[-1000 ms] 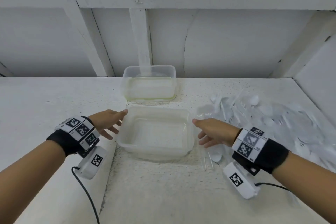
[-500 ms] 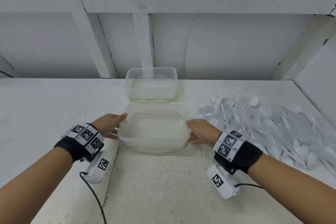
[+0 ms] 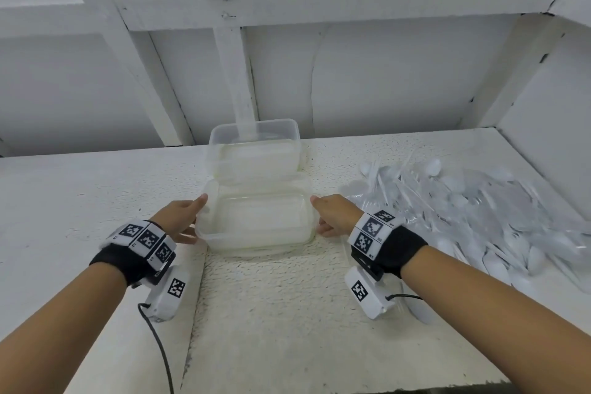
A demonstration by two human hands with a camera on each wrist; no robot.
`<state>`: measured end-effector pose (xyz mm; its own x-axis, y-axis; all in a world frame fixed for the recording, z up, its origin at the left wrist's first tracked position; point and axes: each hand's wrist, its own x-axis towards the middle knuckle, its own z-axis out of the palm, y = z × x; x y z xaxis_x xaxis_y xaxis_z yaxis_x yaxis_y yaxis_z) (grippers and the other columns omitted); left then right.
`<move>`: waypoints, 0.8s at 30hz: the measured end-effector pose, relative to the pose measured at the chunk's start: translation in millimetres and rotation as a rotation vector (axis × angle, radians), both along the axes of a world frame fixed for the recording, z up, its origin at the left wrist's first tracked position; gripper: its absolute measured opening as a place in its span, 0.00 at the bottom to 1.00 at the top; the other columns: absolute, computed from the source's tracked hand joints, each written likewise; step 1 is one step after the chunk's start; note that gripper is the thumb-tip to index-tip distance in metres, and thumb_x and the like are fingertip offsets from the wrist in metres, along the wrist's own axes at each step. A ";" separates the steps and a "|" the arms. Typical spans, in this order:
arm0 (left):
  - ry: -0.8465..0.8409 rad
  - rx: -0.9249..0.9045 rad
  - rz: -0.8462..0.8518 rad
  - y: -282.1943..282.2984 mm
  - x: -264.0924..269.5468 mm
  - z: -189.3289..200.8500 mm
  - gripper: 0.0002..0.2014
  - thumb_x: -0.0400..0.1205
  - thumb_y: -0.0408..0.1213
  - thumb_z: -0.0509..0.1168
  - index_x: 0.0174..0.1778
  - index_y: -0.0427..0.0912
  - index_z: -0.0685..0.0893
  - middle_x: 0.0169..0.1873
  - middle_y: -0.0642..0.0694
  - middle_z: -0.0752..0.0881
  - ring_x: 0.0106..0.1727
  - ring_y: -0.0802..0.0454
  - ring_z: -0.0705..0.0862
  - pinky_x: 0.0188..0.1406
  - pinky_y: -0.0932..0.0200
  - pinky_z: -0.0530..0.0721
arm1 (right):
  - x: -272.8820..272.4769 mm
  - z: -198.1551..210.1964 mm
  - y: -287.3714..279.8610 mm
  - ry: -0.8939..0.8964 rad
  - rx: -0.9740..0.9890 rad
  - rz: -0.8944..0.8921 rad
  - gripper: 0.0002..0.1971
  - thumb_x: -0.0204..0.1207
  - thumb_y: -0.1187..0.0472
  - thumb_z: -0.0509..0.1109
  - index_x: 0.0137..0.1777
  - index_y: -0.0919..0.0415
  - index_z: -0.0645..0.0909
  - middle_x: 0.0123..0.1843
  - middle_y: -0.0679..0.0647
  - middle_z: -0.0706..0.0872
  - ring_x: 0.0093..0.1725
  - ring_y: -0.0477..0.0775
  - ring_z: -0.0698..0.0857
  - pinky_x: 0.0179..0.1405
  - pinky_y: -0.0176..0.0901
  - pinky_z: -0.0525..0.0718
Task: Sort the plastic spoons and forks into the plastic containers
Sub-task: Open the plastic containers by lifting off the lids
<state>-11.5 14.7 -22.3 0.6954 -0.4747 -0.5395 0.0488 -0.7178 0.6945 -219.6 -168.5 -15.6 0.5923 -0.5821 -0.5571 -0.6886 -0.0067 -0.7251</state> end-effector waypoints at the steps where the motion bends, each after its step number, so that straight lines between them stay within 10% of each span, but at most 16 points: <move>1: -0.012 0.023 -0.010 0.4 -0.2 1.8 0.26 0.85 0.54 0.53 0.67 0.36 0.77 0.50 0.39 0.84 0.49 0.40 0.85 0.51 0.47 0.84 | -4.1 2.1 -0.9 0.003 0.003 0.006 0.24 0.85 0.48 0.51 0.71 0.64 0.73 0.41 0.59 0.81 0.53 0.63 0.87 0.61 0.57 0.83; 5: -0.455 0.157 -0.161 -5.5 -4.7 15.5 0.24 0.86 0.50 0.53 0.70 0.37 0.74 0.66 0.35 0.78 0.64 0.38 0.78 0.62 0.46 0.74 | -34.2 18.1 -19.5 -0.011 -0.009 0.065 0.24 0.85 0.50 0.53 0.74 0.66 0.68 0.58 0.62 0.81 0.51 0.57 0.86 0.53 0.44 0.85; 11: -0.859 -0.196 -0.318 -69.2 -66.5 53.7 0.14 0.84 0.38 0.60 0.60 0.36 0.83 0.57 0.38 0.83 0.60 0.43 0.80 0.59 0.56 0.73 | -107.8 44.1 -86.5 -0.056 -0.114 0.041 0.14 0.84 0.56 0.59 0.61 0.64 0.78 0.47 0.59 0.84 0.43 0.54 0.85 0.42 0.42 0.84; 19: -0.623 -0.186 -0.572 -224.6 -148.0 57.9 0.14 0.85 0.40 0.56 0.49 0.35 0.84 0.54 0.36 0.87 0.56 0.40 0.83 0.54 0.55 0.78 | -151.8 43.6 -191.5 0.005 -0.370 -0.160 0.09 0.81 0.62 0.62 0.52 0.64 0.82 0.46 0.60 0.84 0.42 0.53 0.82 0.35 0.42 0.82; 24: -0.553 -0.001 -0.608 -275.4 -166.2 32.5 0.15 0.85 0.37 0.55 0.56 0.33 0.83 0.58 0.37 0.84 0.60 0.40 0.81 0.51 0.58 0.74 | -130.6 24.8 -230.0 0.196 -0.513 -0.100 0.16 0.81 0.64 0.61 0.63 0.73 0.80 0.65 0.66 0.81 0.63 0.66 0.80 0.63 0.53 0.79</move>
<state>-177.7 -260.7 10.2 0.4818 -0.8546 -0.1940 -0.6981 -0.5081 0.5046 -350.2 -398.5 9.2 0.4344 -0.8555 -0.2817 -0.8253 -0.2528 -0.5049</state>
